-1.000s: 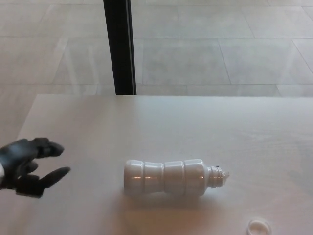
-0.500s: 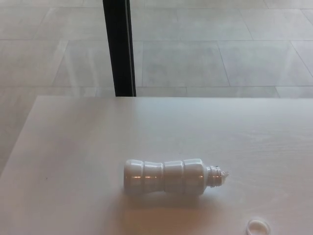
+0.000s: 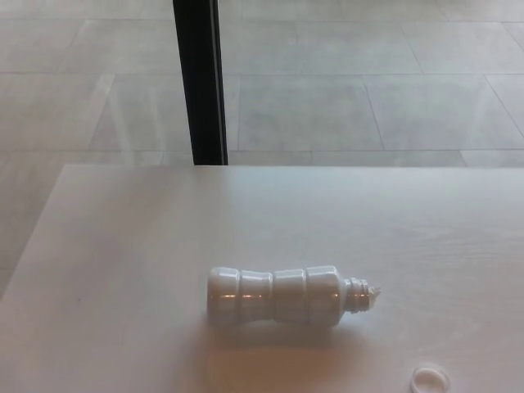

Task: The robot uses its left hand to to lift the bottle kept on the middle of the desk and tilts it towards its right hand. It then uses its right hand to rotate its cap to open it and places the bottle and cap back on the desk

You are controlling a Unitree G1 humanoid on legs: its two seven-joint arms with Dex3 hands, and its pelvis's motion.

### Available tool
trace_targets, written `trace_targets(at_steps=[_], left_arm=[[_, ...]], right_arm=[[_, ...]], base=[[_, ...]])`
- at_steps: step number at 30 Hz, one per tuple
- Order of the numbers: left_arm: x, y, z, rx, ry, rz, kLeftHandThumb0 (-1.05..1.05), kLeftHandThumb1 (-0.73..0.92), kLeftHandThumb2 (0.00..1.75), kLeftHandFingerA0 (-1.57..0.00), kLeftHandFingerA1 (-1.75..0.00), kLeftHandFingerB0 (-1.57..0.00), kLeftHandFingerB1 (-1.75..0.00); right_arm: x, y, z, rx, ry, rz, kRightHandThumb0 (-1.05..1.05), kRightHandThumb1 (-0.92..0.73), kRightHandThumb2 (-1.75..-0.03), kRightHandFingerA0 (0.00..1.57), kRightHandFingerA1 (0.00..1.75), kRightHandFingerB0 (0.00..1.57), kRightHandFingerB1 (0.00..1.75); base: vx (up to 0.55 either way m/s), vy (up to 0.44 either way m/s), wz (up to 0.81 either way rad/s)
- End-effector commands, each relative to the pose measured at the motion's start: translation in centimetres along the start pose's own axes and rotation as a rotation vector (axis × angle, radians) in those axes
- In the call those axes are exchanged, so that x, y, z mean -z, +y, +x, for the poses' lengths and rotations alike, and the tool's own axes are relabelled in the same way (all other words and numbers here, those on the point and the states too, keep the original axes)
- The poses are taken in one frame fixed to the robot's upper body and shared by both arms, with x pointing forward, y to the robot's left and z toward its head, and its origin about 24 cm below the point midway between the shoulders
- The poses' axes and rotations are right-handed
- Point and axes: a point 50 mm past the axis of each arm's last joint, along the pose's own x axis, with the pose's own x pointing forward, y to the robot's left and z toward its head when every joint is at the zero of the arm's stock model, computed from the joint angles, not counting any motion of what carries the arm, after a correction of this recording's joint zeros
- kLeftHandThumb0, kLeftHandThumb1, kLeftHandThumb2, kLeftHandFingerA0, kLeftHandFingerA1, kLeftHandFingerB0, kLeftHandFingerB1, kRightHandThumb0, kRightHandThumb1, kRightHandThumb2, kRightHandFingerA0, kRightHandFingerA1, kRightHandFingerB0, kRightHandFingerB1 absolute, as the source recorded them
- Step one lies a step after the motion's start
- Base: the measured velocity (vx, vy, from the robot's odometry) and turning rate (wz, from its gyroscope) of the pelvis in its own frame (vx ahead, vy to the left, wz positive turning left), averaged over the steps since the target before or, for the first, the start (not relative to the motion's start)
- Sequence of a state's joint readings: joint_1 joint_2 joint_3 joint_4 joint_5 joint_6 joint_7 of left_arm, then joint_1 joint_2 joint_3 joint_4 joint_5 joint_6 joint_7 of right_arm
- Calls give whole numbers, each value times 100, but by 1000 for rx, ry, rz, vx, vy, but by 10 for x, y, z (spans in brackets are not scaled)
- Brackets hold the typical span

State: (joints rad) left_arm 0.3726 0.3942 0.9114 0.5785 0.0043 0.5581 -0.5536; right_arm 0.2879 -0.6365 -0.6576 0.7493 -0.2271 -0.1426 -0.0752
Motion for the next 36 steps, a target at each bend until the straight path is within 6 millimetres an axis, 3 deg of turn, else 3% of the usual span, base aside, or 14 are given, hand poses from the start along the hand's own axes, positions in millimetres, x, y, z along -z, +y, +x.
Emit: trace_targets(at_steps=[1, 2, 3, 4, 5, 6, 8, 19, 20, 29, 30, 34, 35, 36], left_arm=[[136, 35, -21, -467, -92, -753, -74, 92, 66, 0, -19, 0, -4], [133, 36, -22, -507, -132, -770, -74, 92, 66, 0, -19, 0, -4], [133, 37, -21, -458, -91, -714, -78, 92, 75, 0, -4, 0, 0], [134, 38, -20, -450, -103, -775, -75, 92, 64, 0, -6, 0, 0], [136, 38, -21, -448, -70, -745, -89, 81, 94, 0, -39, 0, -24], [141, 37, -22, -429, -59, -728, -80, 88, 64, 0, -25, 0, 0], [142, 37, -25, -422, -43, -688, -75, 86, 68, 0, -48, 0, -25], [137, 31, -18, -341, -32, -558, -81, 84, 70, 0, -71, 0, -42], [137, 32, -18, -334, -21, -522, -82, 58, 105, 0, -65, 0, -54], [134, 28, -13, -312, -16, -464, -95, 60, 103, -1, -68, -1, -49], [133, 28, -12, -318, -17, -465, -94, 59, 102, -4, -69, 0, -49], [128, 26, -8, -316, -15, -451, -93, 60, 103, -9, -71, 0, -50], [126, 26, -7, -312, -21, -456, -83, 82, 65, -5, -84, 0, -40], [126, 26, -7, -315, -21, -440, -81, 83, 69, -15, -83, 0, -37]], right_arm=[[104, 50, -93, 5, 619, 634, -43, -43, -107, 15, 74, 3, 64], [97, 49, -100, -30, 576, 619, -43, -43, -107, 15, 74, 3, 64], [91, 48, -104, -52, 544, 589, -42, -50, -90, 1, 114, 0, 97], [89, 48, -104, -71, 532, 587, -44, -52, -88, 5, 110, 0, 93], [89, 49, -102, -76, 535, 531, -46, -42, -105, 37, 82, 13, 67], [91, 56, -99, -87, 522, 517, -52, -45, -87, 30, 125, 0, 109], [84, 62, -106, -137, 480, 505, -47, -41, -91, 23, 126, 2, 112], [102, 74, -95, -230, 477, 457, -48, -46, -66, 29, 109, 12, 94], [103, 73, -99, -232, 477, 461, -45, -45, -67, 36, 109, 14, 92], [89, 69, -111, -281, 405, 369, -55, -43, -71, 40, 116, 9, 100], [88, 71, -107, -290, 404, 353, -52, -43, -69, 71, 125, 11, 93], [93, 78, -98, -306, 409, 343, -55, -30, -88, 65, 91, 22, 70], [90, 78, -99, -316, 392, 351, -60, -42, -65, 49, 113, 14, 98], [90, 78, -99, -314, 391, 349, -55, -42, -69, 51, 110, 11, 97]], base=[[0, 0, 0], [0, 0, 0], [0, 0, 0], [0, 0, 0], [0, 0, 0], [0, 0, 0], [0, 0, 0], [0, 0, 0], [0, 0, 0], [0, 0, 0], [0, 0, 0], [0, 0, 0], [0, 0, 0], [0, 0, 0]])
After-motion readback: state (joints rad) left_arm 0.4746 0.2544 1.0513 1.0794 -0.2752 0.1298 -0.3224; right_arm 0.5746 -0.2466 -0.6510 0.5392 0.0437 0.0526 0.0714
